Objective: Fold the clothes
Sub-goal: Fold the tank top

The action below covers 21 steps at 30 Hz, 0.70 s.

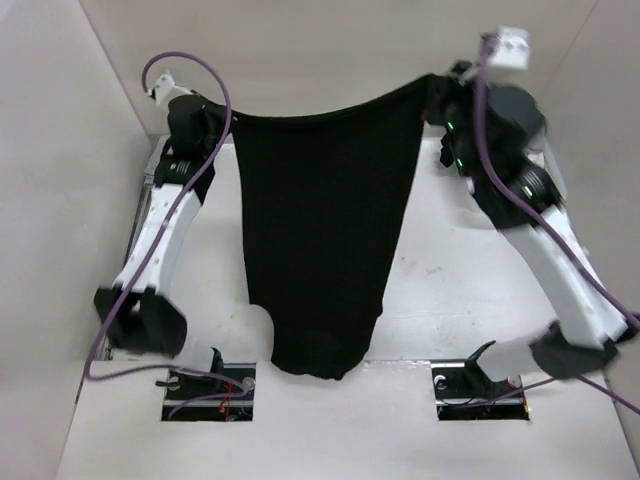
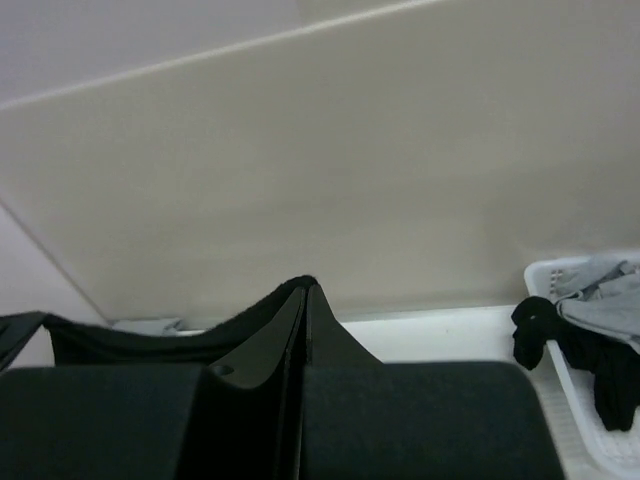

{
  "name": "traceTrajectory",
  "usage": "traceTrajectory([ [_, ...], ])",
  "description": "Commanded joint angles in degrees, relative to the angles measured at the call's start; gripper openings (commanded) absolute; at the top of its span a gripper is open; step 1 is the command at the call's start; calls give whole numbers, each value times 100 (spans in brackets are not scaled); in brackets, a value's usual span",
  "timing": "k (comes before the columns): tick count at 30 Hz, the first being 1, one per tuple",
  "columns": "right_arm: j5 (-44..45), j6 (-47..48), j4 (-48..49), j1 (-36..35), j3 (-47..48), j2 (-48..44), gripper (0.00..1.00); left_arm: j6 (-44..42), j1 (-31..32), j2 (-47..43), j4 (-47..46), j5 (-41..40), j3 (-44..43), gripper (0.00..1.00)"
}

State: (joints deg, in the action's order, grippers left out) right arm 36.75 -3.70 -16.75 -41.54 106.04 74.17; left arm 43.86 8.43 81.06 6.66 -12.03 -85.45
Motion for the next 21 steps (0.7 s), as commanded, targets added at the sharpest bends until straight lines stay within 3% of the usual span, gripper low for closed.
traceTrajectory([
  [1, -2337, -1316, -767, 1159, 1089, 1139, 0, 114, -135, 443, -139, 236, -1145, 1],
  [7, -2848, -1589, -1953, 1925, 4973, 3118, 0, 79, -381, 1377, 301, 544, -3238, 1],
  [9, -2945, -1694, -1973, 2066, 5540, 3296, 0, 62, -460, 1413, 301, 631, -3583, 1],
  [15, -3183, -1950, -1620, 2330, 4822, 2796, 0, -35, -662, 1097, 205, 755, -3655, 1],
  [18, -3139, -1950, -1717, 2348, 4234, 2516, 0, -105, -636, 834, 82, 685, -3147, 1],
  [21, -2973, -1889, -1534, 2313, 2858, 1805, 0, -184, -549, 334, -216, 650, -2086, 1],
])
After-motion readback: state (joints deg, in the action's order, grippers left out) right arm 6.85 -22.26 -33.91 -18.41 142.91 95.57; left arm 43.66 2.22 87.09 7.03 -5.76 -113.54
